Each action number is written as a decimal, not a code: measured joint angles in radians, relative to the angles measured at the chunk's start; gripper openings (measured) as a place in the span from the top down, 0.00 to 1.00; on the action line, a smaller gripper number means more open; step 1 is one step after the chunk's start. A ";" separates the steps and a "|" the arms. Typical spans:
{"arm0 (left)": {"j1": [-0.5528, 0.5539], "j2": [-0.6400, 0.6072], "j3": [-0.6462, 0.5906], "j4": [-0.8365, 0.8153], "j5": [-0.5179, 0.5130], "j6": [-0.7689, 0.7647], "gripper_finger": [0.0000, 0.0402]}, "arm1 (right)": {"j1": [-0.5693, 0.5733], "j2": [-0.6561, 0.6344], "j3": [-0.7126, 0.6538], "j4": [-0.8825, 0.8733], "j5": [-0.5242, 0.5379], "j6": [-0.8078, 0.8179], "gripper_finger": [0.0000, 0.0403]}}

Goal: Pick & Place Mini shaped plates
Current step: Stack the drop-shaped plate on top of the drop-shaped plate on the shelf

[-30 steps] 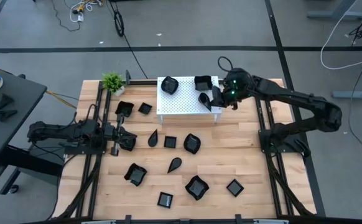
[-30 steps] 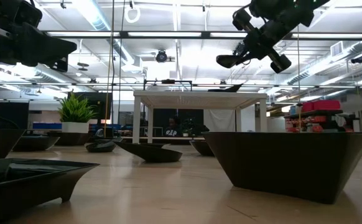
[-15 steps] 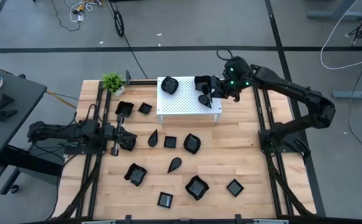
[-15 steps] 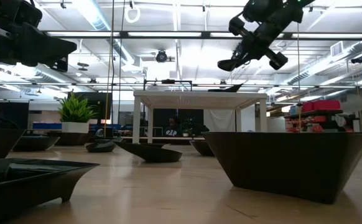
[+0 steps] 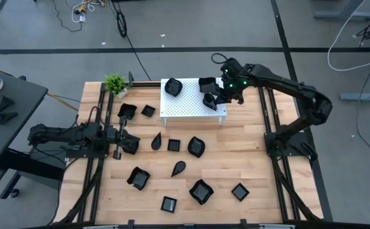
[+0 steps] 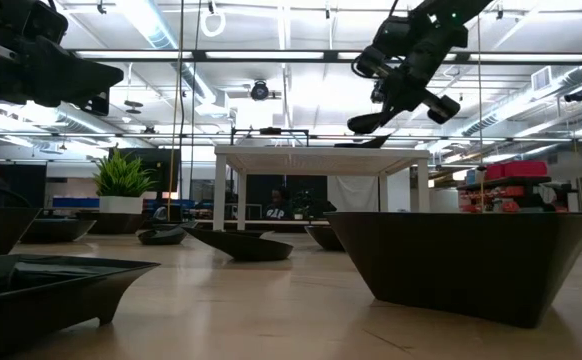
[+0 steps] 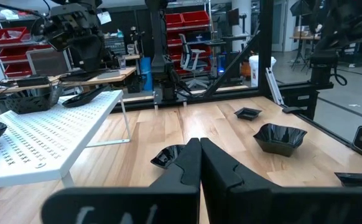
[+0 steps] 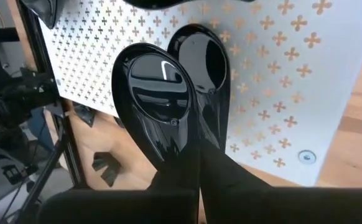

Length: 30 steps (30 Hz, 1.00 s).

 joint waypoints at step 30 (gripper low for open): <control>0.000 0.000 0.000 0.000 0.000 0.000 0.99 | -0.011 0.036 0.053 -0.048 -0.005 -0.006 1.00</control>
